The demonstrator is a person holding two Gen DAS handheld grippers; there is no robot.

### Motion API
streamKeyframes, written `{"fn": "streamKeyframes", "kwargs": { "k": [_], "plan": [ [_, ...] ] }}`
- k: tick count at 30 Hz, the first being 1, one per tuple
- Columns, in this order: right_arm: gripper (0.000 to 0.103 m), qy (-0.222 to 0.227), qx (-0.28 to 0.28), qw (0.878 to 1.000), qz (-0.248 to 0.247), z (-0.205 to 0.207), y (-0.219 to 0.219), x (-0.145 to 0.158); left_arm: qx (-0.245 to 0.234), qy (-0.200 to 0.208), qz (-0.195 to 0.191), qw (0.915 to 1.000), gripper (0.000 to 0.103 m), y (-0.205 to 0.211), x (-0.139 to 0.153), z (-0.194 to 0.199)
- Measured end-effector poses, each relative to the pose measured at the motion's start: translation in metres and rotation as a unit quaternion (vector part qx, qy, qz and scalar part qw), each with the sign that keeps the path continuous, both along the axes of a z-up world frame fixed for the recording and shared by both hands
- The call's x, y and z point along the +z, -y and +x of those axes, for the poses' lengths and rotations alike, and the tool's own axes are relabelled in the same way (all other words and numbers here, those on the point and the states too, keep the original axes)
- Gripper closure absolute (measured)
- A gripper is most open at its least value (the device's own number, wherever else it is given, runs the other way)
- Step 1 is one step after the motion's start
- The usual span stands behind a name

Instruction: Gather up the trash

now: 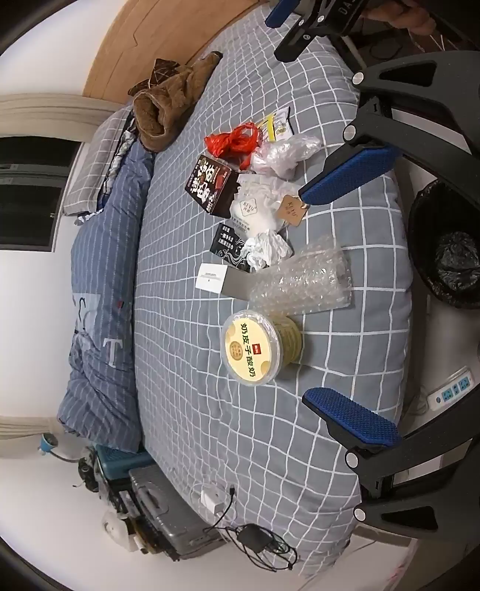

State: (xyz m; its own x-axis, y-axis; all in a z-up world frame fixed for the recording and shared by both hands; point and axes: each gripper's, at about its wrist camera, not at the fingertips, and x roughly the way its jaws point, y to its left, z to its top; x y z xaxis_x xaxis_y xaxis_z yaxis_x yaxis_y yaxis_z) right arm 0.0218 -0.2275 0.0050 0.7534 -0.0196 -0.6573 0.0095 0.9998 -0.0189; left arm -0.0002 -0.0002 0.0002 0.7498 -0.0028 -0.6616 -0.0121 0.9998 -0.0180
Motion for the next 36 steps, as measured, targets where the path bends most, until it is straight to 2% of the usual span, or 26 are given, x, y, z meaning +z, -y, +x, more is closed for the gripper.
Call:
{"fn": "streamKeyframes", "kwargs": {
  "k": [36],
  "plan": [
    [0.007, -0.003, 0.002, 1.0, 0.004, -0.001, -0.0009, -0.0009, 0.004, 0.0, 0.012, 0.9999, 0.006, -0.0034, -0.0013, 0.0003]
  ]
}}
